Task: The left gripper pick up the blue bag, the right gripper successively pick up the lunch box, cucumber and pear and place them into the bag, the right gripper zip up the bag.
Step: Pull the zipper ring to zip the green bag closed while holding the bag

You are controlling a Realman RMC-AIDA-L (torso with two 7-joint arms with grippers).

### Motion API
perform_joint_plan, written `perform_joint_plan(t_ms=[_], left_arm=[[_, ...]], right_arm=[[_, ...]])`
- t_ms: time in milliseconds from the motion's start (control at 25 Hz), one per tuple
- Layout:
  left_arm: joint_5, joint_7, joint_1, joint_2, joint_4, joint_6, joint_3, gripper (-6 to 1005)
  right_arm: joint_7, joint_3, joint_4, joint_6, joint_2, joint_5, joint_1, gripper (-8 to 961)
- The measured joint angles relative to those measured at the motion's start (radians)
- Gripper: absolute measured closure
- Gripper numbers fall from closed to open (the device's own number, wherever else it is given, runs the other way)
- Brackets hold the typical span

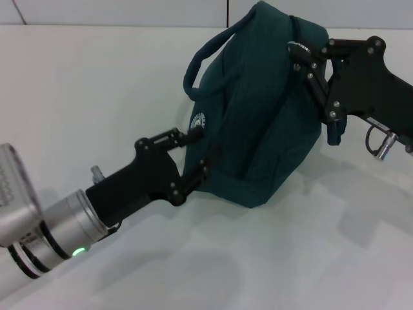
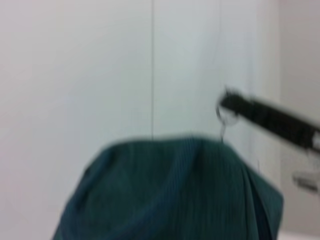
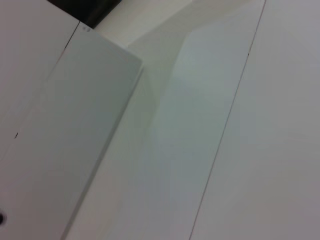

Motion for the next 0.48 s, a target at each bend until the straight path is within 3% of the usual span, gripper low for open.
perform_joint_plan(t_ms=[80, 480], left_arm=[[-0.02, -0.02, 0.002, 0.0, 0.0, 0.038, 0.0, 605], [-0.021, -0.029, -0.051, 0.0, -0.002, 0.101, 0.006, 390]], right_arm=[[-0.005, -0.007, 0.006, 0.005, 0.0, 0.014, 0.001, 935], [-0.024, -0.058, 0.013, 0.011, 0.0, 0.07, 0.004, 935]])
